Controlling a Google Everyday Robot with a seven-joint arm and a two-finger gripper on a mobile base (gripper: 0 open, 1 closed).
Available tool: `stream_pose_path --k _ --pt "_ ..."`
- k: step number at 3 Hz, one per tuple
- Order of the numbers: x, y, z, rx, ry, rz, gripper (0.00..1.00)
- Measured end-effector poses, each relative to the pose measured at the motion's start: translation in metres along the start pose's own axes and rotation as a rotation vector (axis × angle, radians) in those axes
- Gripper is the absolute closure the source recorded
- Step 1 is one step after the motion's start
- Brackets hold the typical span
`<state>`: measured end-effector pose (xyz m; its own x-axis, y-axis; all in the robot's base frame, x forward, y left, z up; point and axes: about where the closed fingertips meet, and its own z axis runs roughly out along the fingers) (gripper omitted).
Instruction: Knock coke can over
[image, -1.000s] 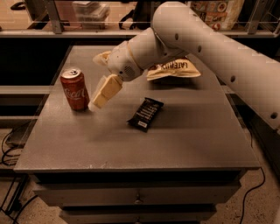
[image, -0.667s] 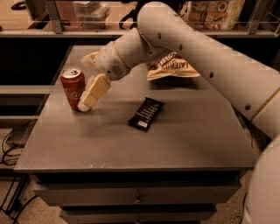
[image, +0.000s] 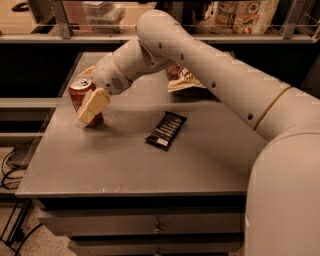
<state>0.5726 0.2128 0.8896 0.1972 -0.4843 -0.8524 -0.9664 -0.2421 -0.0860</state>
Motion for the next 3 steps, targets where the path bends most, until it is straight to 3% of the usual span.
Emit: stream_pose_path --k 1,3 --pt "0.003 -0.003 0.005 -0.002 0.0 0.011 0.41" --pt "0.006 -0.007 -0.027 0.071 0.107 0.018 0.88"
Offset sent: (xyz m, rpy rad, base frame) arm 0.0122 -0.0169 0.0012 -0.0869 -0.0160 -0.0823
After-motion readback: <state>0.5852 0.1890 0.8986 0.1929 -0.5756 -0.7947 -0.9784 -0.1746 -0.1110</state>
